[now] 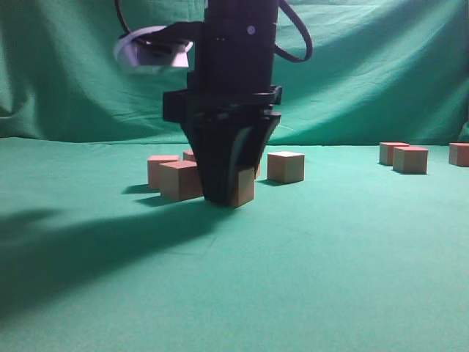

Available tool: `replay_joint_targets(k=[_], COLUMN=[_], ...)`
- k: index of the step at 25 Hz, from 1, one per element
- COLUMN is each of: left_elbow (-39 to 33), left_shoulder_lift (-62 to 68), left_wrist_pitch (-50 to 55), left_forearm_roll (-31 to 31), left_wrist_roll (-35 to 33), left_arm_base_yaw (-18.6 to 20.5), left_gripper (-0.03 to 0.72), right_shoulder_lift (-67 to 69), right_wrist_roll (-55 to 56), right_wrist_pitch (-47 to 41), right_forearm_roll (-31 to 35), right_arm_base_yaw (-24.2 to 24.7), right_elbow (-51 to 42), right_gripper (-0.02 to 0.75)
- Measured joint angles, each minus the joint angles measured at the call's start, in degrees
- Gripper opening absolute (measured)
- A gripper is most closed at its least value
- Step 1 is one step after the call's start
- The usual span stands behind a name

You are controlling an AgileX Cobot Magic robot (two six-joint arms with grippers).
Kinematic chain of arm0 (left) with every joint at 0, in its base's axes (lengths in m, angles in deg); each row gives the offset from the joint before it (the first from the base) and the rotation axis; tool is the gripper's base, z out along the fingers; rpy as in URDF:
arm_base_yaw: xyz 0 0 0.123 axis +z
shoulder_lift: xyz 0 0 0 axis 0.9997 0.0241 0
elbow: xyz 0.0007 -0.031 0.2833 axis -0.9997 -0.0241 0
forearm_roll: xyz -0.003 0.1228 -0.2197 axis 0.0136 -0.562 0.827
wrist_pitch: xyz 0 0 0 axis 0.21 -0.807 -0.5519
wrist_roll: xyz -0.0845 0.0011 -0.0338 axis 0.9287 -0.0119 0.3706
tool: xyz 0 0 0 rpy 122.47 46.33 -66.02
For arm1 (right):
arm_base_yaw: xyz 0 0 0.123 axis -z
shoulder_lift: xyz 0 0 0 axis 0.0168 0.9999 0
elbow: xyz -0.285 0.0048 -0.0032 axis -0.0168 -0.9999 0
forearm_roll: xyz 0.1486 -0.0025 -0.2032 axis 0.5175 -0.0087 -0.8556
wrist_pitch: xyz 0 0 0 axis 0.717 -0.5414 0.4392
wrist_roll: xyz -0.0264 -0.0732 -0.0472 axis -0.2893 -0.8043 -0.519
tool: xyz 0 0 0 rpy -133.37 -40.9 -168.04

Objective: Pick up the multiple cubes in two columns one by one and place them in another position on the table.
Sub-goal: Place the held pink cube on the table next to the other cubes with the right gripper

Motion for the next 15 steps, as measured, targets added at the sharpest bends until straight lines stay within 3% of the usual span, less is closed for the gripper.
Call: replay_joint_targets(k=[6, 15], left_elbow=[0.0, 0.0], left_shoulder_lift=[0.0, 0.0], left_wrist_pitch=[0.0, 0.0], left_forearm_roll=[0.0, 0.0], left_wrist_roll=[0.0, 0.0], left_arm_base_yaw=[0.0, 0.0], left_gripper=[0.0, 0.0], right_shoulder_lift=[0.1, 0.3], right_wrist_roll=[0.0, 0.2], right_wrist_pitch=[-0.2, -9.4], right_forearm_roll=[0.1, 0.1], right_arm_base_yaw=[0.0, 0.0], right_elbow=[0.0, 9.5], right_gripper=[0.579, 0.566])
